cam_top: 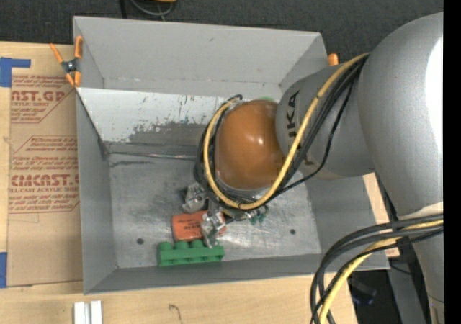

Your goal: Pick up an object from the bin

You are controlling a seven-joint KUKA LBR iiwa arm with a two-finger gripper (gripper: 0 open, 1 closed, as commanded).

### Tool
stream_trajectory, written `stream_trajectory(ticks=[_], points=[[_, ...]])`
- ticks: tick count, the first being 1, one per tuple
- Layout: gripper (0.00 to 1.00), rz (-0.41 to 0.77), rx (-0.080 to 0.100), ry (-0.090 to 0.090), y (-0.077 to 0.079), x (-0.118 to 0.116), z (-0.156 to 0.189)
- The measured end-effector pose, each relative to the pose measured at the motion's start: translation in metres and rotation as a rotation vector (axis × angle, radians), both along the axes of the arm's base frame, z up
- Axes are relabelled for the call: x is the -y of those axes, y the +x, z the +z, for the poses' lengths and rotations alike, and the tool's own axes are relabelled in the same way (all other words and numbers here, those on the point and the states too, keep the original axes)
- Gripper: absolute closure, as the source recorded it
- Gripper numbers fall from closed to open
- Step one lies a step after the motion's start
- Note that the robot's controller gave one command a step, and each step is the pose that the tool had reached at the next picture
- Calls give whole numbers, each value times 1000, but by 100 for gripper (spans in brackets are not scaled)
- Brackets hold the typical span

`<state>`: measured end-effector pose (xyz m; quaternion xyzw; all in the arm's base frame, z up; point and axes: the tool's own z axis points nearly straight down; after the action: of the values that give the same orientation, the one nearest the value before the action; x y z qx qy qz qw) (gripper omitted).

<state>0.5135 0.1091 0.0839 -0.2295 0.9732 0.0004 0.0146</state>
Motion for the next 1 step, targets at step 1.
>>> stream_trajectory(ticks=[1], points=[[100, 0, 0, 0, 0, 0, 0]])
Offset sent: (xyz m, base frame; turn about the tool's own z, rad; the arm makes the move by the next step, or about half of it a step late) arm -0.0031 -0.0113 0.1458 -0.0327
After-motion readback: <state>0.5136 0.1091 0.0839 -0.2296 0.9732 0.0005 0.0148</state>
